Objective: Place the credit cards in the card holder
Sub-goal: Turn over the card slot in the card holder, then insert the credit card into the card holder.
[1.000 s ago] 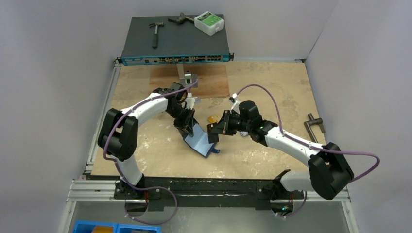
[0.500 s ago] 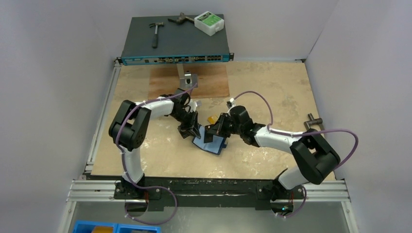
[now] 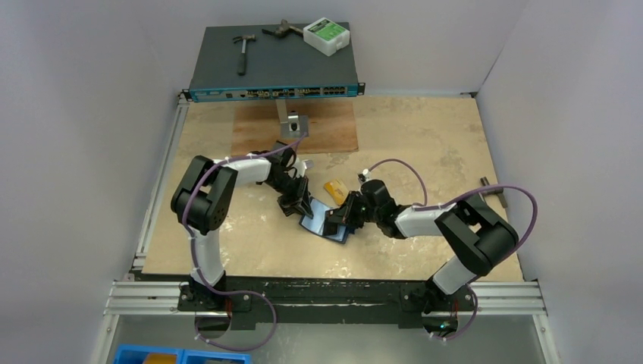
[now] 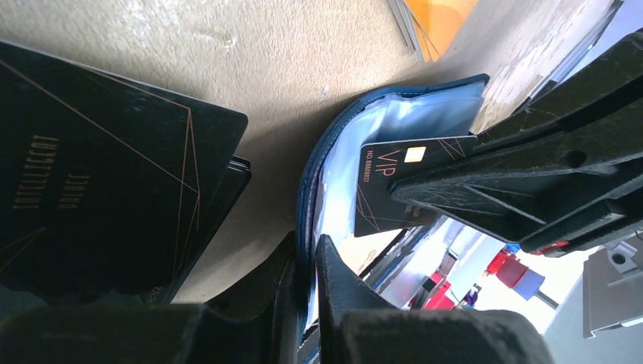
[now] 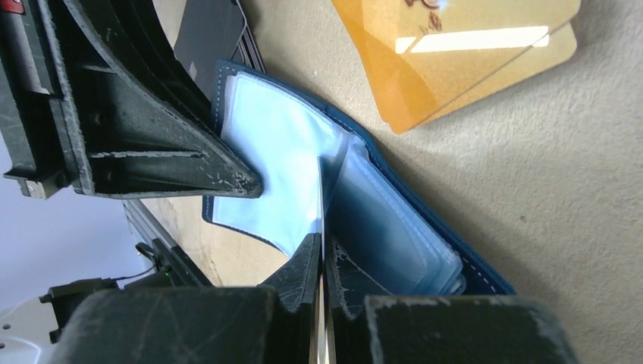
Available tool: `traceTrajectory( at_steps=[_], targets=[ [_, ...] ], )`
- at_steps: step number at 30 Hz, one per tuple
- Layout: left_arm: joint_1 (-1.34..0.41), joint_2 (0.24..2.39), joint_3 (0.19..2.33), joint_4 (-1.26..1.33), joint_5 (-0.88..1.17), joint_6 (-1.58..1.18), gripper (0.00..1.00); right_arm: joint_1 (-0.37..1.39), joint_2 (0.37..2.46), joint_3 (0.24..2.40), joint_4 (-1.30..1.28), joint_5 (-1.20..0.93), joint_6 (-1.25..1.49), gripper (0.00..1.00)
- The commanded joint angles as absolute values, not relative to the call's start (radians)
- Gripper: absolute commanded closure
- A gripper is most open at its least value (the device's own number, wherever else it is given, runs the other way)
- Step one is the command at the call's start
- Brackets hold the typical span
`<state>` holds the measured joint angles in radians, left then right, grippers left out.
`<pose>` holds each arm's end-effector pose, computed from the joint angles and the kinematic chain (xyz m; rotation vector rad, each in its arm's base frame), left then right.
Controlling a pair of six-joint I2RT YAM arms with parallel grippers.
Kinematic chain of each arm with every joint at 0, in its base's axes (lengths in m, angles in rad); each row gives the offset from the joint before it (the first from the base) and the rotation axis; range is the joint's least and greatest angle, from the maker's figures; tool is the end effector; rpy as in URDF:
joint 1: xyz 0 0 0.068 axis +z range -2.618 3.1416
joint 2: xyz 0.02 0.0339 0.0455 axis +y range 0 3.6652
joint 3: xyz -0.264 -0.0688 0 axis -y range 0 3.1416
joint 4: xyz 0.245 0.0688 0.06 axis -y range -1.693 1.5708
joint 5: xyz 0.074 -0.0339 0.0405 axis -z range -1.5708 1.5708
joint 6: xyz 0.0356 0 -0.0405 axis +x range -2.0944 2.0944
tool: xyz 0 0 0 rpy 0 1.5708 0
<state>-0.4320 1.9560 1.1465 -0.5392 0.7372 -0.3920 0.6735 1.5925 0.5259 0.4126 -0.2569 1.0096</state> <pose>0.3112 -0.1698 0.1243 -0.1782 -2.8226 1.1262 0.2153 0.1834 0.1259 0.2587 2.4686 1.1247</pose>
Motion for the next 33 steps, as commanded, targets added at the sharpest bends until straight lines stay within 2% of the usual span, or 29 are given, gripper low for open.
traceTrajectory(
  at_steps=[1, 3, 6, 19, 31, 33],
  targets=[
    [-0.426, 1.911, 1.131, -0.513, 0.739, -0.403, 0.85, 0.663, 1.611, 0.477, 0.460, -0.298, 0.993, 1.00],
    [-0.426, 1.911, 1.131, -0.513, 0.747, -0.403, 0.77, 0.659, 1.626, 0.474, 0.466, -0.314, 0.984, 1.00],
    [-0.425, 1.913, 1.144, -0.520, 0.764, -0.399, 0.73, 0.650, 1.643, 0.460, 0.484, -0.338, 0.975, 1.00],
    [-0.383, 1.964, 1.224, -0.538, 0.844, -0.414, 0.72, 0.593, 1.641, 0.386, 0.597, -0.440, 0.927, 1.00],
    [-0.400, 1.994, 1.246, -0.539, 0.881, -0.412, 0.71, 0.593, 1.670, 0.420, 0.638, -0.485, 0.903, 1.00],
    [-0.402, 1.997, 1.246, -0.553, 0.880, -0.395, 0.75, 0.593, 1.667, 0.418, 0.640, -0.485, 0.903, 1.00]
  ],
)
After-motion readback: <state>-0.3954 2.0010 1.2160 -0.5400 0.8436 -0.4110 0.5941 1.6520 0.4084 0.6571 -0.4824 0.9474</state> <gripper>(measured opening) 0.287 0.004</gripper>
